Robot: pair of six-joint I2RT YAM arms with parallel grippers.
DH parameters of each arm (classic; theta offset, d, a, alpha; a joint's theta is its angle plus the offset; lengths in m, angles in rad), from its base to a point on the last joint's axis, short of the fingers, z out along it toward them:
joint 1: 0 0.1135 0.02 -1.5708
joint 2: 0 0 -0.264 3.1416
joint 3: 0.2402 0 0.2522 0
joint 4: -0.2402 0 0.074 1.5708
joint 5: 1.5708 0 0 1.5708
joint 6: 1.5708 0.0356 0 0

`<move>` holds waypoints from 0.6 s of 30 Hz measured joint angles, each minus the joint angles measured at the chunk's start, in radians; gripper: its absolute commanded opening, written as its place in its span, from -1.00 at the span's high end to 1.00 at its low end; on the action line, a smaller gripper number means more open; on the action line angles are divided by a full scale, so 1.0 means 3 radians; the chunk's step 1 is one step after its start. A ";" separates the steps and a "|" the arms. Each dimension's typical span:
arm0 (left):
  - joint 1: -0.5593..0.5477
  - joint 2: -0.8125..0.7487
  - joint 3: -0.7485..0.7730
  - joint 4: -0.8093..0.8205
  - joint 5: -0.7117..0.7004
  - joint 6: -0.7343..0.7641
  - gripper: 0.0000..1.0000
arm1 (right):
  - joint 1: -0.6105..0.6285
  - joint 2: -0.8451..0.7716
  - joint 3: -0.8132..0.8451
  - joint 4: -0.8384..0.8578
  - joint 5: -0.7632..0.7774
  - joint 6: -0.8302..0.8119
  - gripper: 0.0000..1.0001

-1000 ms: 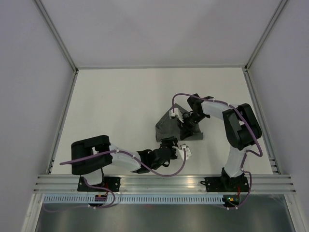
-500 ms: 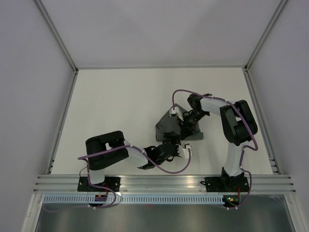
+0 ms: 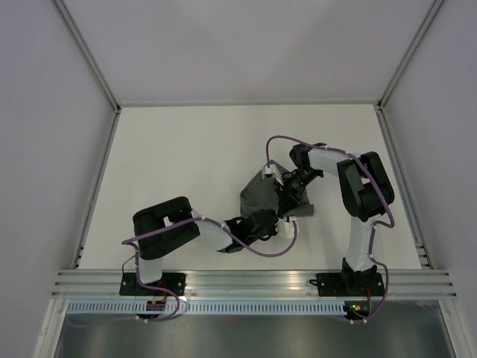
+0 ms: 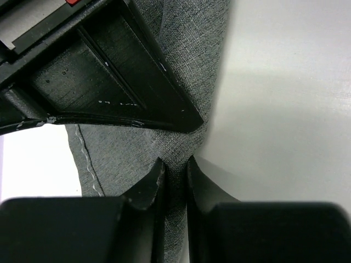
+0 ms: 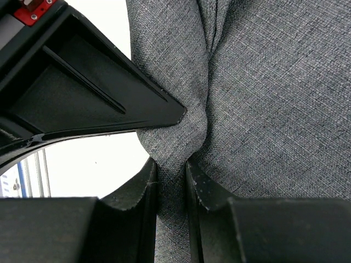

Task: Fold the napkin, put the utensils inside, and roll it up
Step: Roll the napkin at the center of the board.

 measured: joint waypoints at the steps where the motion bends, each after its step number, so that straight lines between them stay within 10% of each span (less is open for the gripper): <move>1: 0.0006 -0.0004 0.0006 -0.0022 0.0015 -0.0029 0.83 | 0.0000 0.0005 0.0006 -0.0008 0.0000 0.0000 0.61; 9: 0.0167 -0.0102 0.0103 -0.0304 0.0402 -0.0365 0.95 | -0.0003 -0.0031 0.0005 -0.0102 -0.0017 0.0028 -0.14; 18: 0.0388 -0.0142 0.0131 -0.0334 0.0956 -0.0731 0.95 | -0.0111 -0.0141 0.0072 -0.0197 0.0106 0.0107 -0.31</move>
